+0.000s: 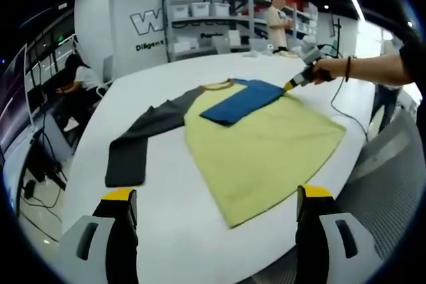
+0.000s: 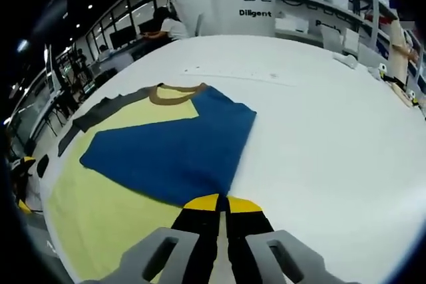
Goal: Fold the garment on the visible template until the final outline fits inside the template.
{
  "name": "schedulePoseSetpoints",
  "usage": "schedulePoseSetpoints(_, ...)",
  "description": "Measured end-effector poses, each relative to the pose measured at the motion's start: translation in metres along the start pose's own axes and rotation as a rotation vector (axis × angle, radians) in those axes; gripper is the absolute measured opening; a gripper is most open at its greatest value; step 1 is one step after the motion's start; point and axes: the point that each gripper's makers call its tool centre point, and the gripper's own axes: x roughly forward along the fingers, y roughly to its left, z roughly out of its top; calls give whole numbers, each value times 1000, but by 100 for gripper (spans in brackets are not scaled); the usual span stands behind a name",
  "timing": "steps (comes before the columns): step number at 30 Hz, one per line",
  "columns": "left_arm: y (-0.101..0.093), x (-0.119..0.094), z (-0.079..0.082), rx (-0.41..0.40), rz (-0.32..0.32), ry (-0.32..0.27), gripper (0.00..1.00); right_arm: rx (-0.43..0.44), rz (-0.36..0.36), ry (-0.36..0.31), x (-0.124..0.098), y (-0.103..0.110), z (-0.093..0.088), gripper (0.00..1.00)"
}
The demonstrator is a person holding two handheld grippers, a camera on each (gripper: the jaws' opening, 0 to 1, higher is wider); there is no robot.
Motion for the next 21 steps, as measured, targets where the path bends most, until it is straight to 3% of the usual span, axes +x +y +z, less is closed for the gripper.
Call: schedulePoseSetpoints(21, 1, 0, -1, 1, 0, 8, 95, -35, -147, 52, -18, -76, -11, 0)
